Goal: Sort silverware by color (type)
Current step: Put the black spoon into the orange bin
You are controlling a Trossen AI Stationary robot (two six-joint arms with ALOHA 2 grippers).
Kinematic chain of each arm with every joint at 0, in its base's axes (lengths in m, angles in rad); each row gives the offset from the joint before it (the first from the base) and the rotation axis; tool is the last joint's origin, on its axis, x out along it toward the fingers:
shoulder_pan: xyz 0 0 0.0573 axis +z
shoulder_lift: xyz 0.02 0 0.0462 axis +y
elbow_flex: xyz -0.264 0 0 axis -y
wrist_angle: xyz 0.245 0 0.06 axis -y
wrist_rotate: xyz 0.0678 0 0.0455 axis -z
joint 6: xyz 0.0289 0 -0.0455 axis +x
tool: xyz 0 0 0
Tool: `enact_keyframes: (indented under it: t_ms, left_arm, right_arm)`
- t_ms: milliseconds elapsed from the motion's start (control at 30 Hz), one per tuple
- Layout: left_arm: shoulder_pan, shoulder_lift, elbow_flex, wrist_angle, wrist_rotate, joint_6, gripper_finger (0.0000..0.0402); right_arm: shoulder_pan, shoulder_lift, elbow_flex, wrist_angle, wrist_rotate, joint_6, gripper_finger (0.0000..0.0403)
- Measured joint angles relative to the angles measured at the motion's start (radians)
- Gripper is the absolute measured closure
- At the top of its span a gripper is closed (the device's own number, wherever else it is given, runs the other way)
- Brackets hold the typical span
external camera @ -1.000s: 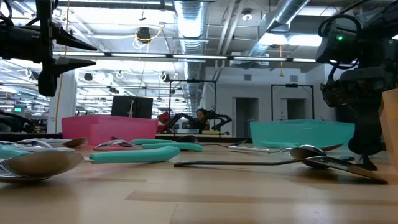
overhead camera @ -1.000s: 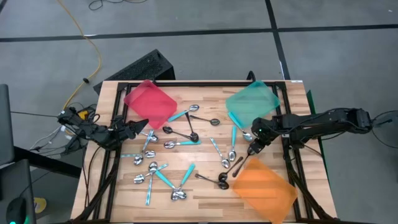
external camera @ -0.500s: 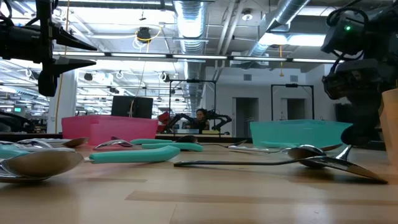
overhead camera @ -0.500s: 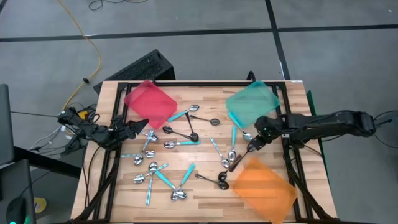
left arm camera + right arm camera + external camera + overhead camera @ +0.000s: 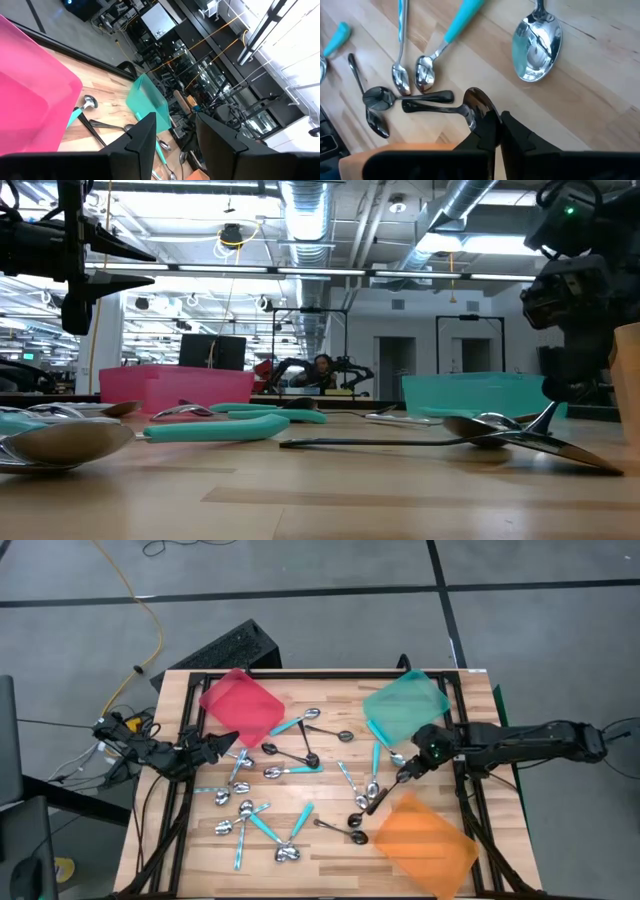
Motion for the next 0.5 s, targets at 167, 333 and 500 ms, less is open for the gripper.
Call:
enact_keyframes:
  t_ms: [167,333,500]
  left_arm:
    - [0.000,0.000,0.000,0.000,0.000,0.000,0.0278]
    - [0.000,0.000,0.000,0.000,0.000,0.001,0.0278]
    - [0.000,0.000,0.000,0.000,0.000,0.001,0.0278]
  right_arm:
    - [0.000,-0.019,0.000,-0.001,0.000,0.012,0.0369]
    - [0.000,-0.054,0.000,0.001,0.002,0.026,0.0369]
    - [0.000,-0.092,0.000,0.001,0.004,0.043,0.0369]
